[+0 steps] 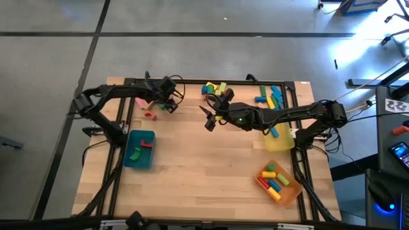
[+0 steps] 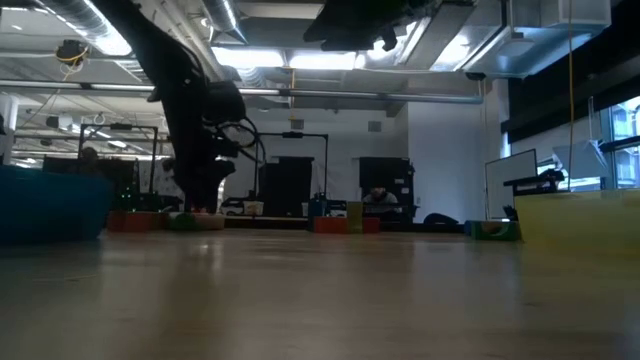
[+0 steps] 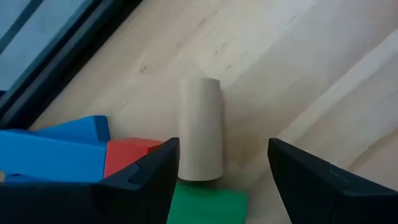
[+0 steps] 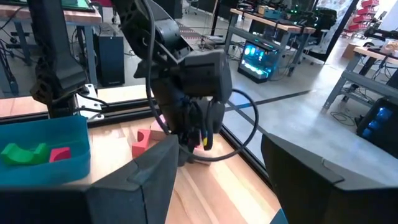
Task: Sort blocks by size
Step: Put the brown cylindrical block into the orange bin
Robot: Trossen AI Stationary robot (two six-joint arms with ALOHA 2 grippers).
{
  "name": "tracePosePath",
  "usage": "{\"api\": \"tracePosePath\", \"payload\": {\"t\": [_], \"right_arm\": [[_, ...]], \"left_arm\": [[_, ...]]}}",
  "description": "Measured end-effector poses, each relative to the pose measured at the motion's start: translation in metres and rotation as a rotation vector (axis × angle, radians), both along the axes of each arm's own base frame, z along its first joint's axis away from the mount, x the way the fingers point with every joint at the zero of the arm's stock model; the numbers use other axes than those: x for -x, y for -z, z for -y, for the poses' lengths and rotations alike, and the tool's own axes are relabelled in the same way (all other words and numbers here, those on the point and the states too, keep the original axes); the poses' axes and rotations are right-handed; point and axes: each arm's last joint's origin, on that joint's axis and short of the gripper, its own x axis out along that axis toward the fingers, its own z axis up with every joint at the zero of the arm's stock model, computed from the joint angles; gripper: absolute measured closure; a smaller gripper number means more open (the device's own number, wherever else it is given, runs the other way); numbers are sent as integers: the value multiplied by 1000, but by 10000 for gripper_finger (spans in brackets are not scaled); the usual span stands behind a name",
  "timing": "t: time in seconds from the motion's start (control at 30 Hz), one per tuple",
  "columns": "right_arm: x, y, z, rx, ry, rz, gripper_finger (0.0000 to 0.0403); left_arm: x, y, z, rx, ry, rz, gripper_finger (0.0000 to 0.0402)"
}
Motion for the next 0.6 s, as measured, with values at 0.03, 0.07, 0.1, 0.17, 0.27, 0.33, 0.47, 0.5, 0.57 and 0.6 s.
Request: {"api": "tracePosePath", "payload": {"t": [0.03, 0.07, 0.1, 0.17, 0.27, 0.33, 0.47, 0.5, 0.57, 0.6], "right_arm": [[-1, 1, 0, 0, 0, -1, 171], [-1, 2, 0, 0, 0, -5, 171], [-1, 2, 0, 0, 0, -8, 171], [-3, 4, 0, 0, 0, -9, 171], [-3, 5, 0, 0, 0, -14, 171], [-3, 5, 0, 0, 0, -12, 171], [-3, 5, 0, 0, 0, -12, 171], [-3, 5, 0, 0, 0, -12, 171], [-3, 5, 0, 0, 0, -12, 171], [-3, 5, 0, 0, 0, -12, 171]], "left_arm": [[0, 2, 0, 3, 0, -4, 172], [-1, 3, -1, 5, 0, -6, 172], [-1, 4, -1, 6, -1, -7, 172], [-2, 7, -3, 7, -4, -10, 172], [-1, 11, -5, 18, -13, -22, 172], [1, 14, -7, 26, -23, -32, 172], [2, 19, -10, 37, -27, -49, 172], [2, 21, -11, 40, -20, -57, 172], [1, 24, -11, 44, -15, -64, 172], [1, 24, -11, 44, -15, -65, 172]]}}
